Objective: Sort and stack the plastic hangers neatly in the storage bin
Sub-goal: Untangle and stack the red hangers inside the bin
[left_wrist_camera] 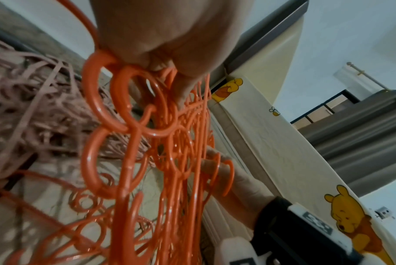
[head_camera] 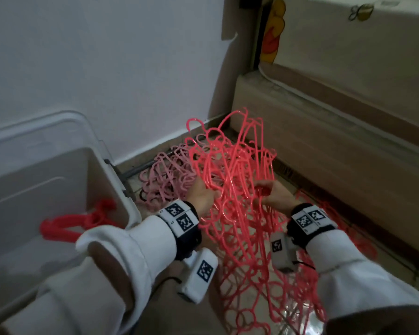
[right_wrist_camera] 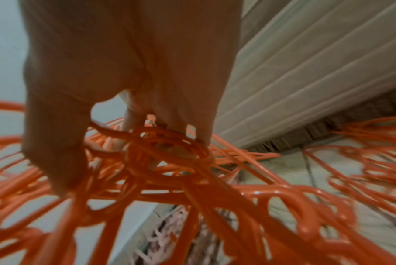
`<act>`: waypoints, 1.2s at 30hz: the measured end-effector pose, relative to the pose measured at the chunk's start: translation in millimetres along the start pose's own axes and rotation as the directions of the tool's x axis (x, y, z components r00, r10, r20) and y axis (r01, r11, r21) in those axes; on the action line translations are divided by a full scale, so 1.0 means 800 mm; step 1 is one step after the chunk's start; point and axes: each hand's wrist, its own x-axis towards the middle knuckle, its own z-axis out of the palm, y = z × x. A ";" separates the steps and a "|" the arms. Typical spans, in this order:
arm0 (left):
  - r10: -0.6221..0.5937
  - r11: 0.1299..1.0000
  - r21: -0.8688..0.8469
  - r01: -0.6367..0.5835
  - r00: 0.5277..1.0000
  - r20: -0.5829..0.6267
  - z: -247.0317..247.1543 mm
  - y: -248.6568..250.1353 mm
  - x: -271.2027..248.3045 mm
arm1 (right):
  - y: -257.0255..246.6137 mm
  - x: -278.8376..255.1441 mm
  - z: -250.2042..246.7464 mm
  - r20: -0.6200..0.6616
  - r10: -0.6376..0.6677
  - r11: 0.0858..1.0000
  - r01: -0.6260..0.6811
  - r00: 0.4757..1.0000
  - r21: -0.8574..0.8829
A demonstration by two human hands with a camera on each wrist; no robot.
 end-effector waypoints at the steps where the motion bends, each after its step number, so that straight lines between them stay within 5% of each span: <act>1: 0.026 1.000 -0.006 -0.027 1.000 -0.006 -0.006 0.008 0.000 | -0.012 0.001 -0.003 -0.003 0.005 1.000 -0.005 1.000 0.016; 12: 0.322 0.946 0.031 -0.323 0.946 0.027 -0.090 0.103 -0.002 | -0.116 0.023 -0.018 -0.099 -0.148 0.988 0.152 0.984 0.027; 17: 0.233 0.971 -0.041 -0.235 0.972 -0.039 -0.071 0.046 0.012 | -0.096 0.031 0.006 -0.102 -0.105 0.981 0.087 0.989 -0.173; 24: 0.035 0.994 -0.100 -0.041 0.997 -0.065 -0.003 -0.031 0.020 | -0.031 0.022 0.018 -0.050 -0.003 0.846 -0.024 0.999 -0.533; 31: 0.010 0.987 -0.161 -0.012 1.000 -0.017 0.021 -0.016 0.044 | -0.029 0.018 -0.006 -0.144 -0.083 0.833 -0.010 0.986 -0.553; 36: 0.103 0.979 -0.173 -0.106 0.994 -0.027 -0.001 0.018 0.053 | -0.059 0.031 -0.015 -0.204 -0.224 0.848 0.087 0.953 -0.523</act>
